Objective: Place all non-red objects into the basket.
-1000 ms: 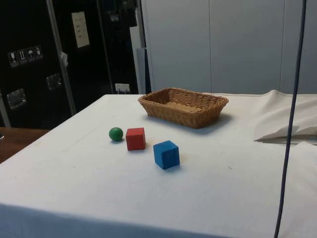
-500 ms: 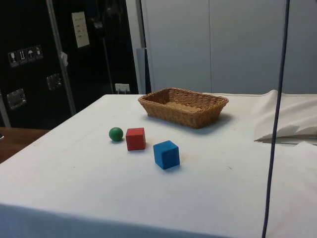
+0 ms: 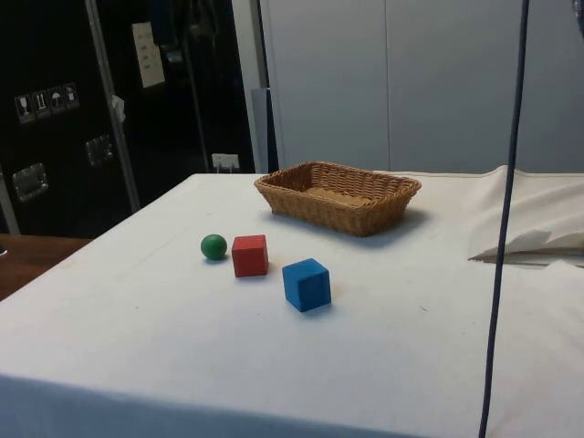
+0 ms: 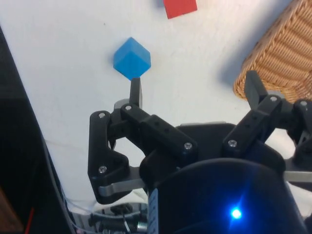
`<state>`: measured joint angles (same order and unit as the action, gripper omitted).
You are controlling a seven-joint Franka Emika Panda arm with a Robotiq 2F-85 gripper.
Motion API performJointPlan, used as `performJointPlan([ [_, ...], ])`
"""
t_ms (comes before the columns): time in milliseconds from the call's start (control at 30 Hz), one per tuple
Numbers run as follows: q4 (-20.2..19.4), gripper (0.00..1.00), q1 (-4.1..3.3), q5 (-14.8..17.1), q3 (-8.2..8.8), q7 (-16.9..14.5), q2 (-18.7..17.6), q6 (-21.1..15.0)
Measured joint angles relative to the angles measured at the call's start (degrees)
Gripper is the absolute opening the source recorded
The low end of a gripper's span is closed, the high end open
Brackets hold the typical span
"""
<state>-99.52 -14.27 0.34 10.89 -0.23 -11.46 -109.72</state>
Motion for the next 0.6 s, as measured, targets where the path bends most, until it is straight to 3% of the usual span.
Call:
performJointPlan([
  [467, -3.7, 1.0, 0.11, 0.9, 0.06, -2.0, -1.2, -8.6],
  [600, -3.8, 1.0, 0.17, 1.1, 0.06, -2.3, -1.9, -9.6],
])
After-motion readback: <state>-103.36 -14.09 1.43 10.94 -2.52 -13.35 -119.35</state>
